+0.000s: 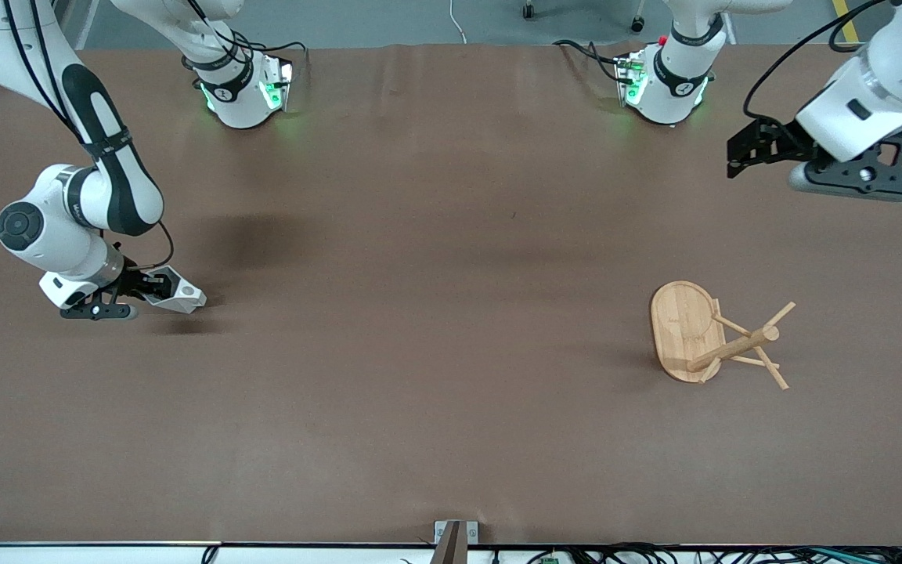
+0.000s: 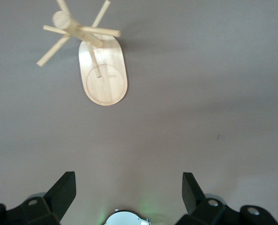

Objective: Hang cup on rack
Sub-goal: 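Lift the cup with the right gripper while the left gripper approaches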

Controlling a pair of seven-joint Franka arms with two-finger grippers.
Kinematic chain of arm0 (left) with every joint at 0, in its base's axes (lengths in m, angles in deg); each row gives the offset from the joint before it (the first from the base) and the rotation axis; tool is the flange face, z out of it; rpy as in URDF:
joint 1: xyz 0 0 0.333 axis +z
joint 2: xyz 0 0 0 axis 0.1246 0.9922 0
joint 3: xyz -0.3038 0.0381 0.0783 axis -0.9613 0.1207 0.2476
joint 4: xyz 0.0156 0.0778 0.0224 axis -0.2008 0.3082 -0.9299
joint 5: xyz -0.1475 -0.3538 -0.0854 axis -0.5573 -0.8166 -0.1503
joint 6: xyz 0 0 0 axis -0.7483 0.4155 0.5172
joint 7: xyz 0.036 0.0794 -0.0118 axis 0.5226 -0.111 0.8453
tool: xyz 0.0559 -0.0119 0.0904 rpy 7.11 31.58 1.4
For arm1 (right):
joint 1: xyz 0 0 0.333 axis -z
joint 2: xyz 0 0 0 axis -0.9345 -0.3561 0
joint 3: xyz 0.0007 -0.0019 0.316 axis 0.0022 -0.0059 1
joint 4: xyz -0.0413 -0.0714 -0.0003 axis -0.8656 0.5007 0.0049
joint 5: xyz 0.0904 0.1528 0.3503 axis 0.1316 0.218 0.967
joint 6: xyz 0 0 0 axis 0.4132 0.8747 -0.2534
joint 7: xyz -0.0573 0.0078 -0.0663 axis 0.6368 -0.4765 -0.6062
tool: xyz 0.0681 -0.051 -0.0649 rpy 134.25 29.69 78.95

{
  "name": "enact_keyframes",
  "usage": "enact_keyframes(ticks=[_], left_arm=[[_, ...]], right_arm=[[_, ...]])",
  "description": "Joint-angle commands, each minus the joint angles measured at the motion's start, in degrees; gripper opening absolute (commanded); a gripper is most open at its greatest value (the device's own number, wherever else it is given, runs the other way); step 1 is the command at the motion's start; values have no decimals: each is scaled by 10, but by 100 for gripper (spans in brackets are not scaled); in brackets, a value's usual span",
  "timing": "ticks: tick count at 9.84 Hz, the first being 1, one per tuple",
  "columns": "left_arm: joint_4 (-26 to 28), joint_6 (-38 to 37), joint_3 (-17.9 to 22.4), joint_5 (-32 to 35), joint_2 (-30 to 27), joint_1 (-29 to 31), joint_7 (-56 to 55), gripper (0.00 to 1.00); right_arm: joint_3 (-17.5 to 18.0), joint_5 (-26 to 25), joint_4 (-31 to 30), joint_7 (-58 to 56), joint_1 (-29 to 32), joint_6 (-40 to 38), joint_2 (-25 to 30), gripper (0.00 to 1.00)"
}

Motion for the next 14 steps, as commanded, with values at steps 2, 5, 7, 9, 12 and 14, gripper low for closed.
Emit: enact_keyframes(ticks=[2,5,7,9,12,14], left_arm=[[-4,18,-1,-16,13,-67,5,100],[-5,46,-14,-48,15,-115,4,100],[-12,54,-28,-48,16,-133,1,100],[-67,44,-36,-61,51,-147,8,100],[-69,109,-84,-60,66,-155,57,100],[-69,147,-111,-66,77,-158,121,100]], right_arm=[[5,3,-7,-1,4,3,10,5],[4,56,32,0,2,-84,26,0],[6,75,62,0,-1,-181,79,0],[26,97,88,-1,-9,-247,124,1],[67,268,110,-57,-11,-329,152,0],[90,452,86,-127,-13,-351,157,0]])
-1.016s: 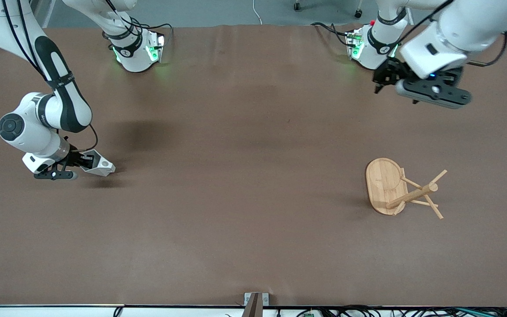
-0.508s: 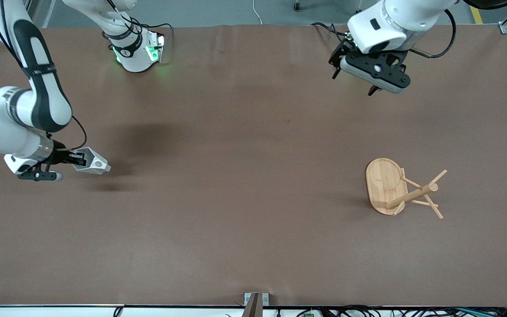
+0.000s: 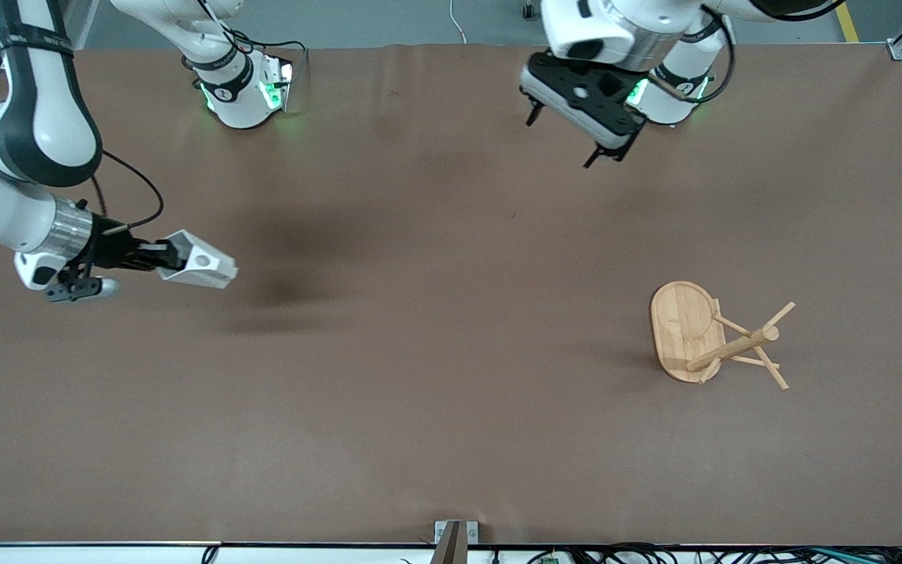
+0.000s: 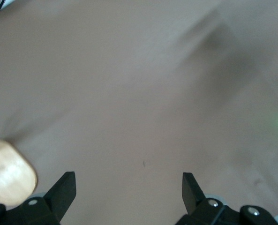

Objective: Hang cup on rack
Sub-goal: 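Lift the cup with the right gripper while the left gripper approaches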

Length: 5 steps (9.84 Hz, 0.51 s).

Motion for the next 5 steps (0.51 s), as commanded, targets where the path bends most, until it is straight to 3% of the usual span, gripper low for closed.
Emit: enact_keyframes(ticks=[1,3,5], left_arm=[[-1,10,-22,-29,27,0,69,100],[-1,33,-22,-87,44,0,143,100],[-2,65,-37,-85,62,-13,155,100]], right_arm=[[33,141,-45,-70,4,-4,19,0],[79,238,-55,-101,4,-25,20,0],[122,349,-72,-151,3,-52,20,0]])
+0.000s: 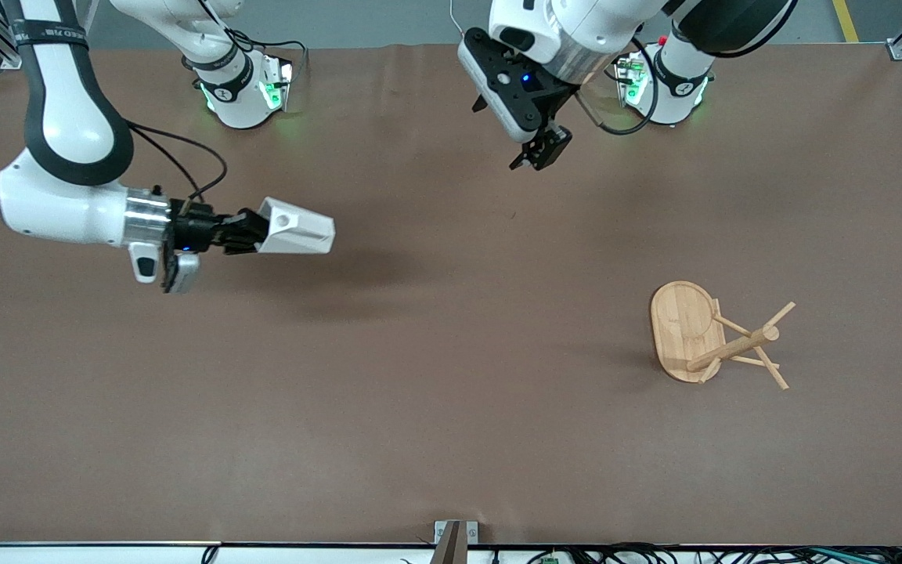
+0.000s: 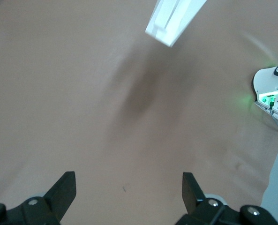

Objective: Hang cup on rack
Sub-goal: 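Bring the cup toward the left gripper and grasp its rim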

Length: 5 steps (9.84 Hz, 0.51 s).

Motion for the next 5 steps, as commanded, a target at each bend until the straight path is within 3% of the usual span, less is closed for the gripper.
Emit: enact_keyframes(ticks=[1,5], left_arm=[[-3,26,-14,0,36,-25,22,100],[-20,28,-17,47,55,-56,84,100]], right_arm=[[38,105,-31,-57,6,-23,19,0],[80,160,-40,-164,4,-19,25,0]])
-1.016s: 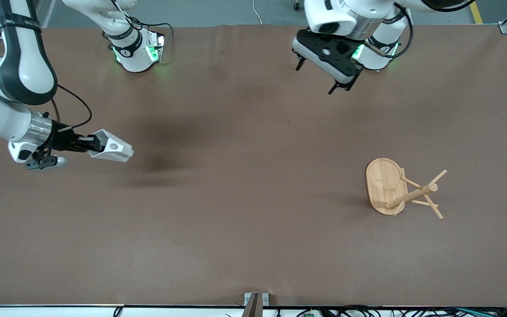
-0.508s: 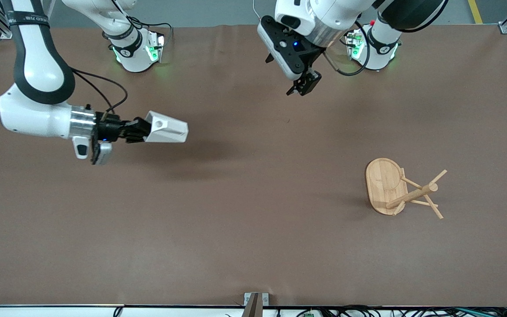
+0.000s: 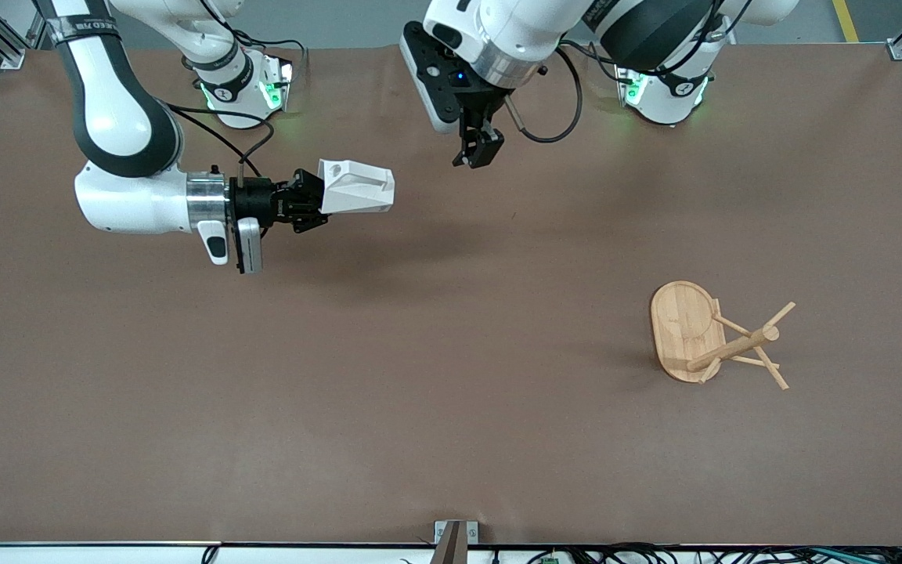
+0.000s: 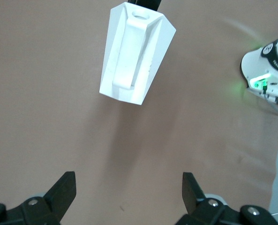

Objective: Hang cup on rack
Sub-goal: 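Bring the cup toward the left gripper and grasp its rim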

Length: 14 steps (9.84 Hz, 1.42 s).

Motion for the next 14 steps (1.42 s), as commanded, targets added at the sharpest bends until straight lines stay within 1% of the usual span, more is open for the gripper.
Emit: enact_keyframes(ticks=[1,2,4,7,10,12,14], left_arm=[[-3,-1,-3,16,21,-1,60,100],[-4,-1,-4,14,24,-2,58,100],[-4,1,-3,14,29,-22,32,100],[-4,21,-3,16,36,-41,3,100],[-4,37,-3,18,41,-47,-5,100],[-2,56,-3,21,46,-48,0,100],[0,56,-3,30,53,-56,0,100]], right_arm=[[26,49,-27,-33,7,0,33,0],[31,57,-32,-33,7,-1,45,0],[38,61,-34,-33,6,2,50,0],[69,73,-37,-32,7,11,59,0],[86,74,-51,-29,6,16,76,0],[91,74,-61,-25,7,14,90,0],[92,75,-67,-24,6,14,105,0]])
